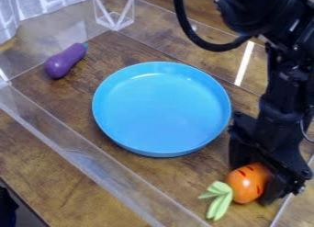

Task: Remove the lemon from the blue tray and put it on the table

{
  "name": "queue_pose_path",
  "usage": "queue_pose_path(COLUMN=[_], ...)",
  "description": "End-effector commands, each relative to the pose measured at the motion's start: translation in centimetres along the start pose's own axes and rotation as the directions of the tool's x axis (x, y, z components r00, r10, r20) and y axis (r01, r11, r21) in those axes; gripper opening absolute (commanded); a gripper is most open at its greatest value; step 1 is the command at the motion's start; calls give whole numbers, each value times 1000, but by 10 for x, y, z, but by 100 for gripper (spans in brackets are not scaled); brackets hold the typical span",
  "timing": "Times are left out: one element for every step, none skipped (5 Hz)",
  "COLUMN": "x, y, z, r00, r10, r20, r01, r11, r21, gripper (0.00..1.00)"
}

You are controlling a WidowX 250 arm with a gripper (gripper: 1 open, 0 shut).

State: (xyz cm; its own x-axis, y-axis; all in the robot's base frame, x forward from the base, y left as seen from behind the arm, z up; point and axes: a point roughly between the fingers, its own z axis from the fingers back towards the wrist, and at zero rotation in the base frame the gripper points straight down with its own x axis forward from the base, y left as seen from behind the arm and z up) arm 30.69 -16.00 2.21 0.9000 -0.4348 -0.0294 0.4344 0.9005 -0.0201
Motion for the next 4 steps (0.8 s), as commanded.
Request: queue_pose_path(x=[8, 8, 8, 12], y=[11, 12, 9, 7], z=[33, 39, 40, 38], r00=[996, 996, 996, 996], r10=[30, 35, 37, 38], r20=[79, 82, 84, 85], r01=[-31, -36, -38, -39], r11=[999, 999, 999, 999], r21=[11, 17, 10, 6], gripper=[100, 100, 0, 100])
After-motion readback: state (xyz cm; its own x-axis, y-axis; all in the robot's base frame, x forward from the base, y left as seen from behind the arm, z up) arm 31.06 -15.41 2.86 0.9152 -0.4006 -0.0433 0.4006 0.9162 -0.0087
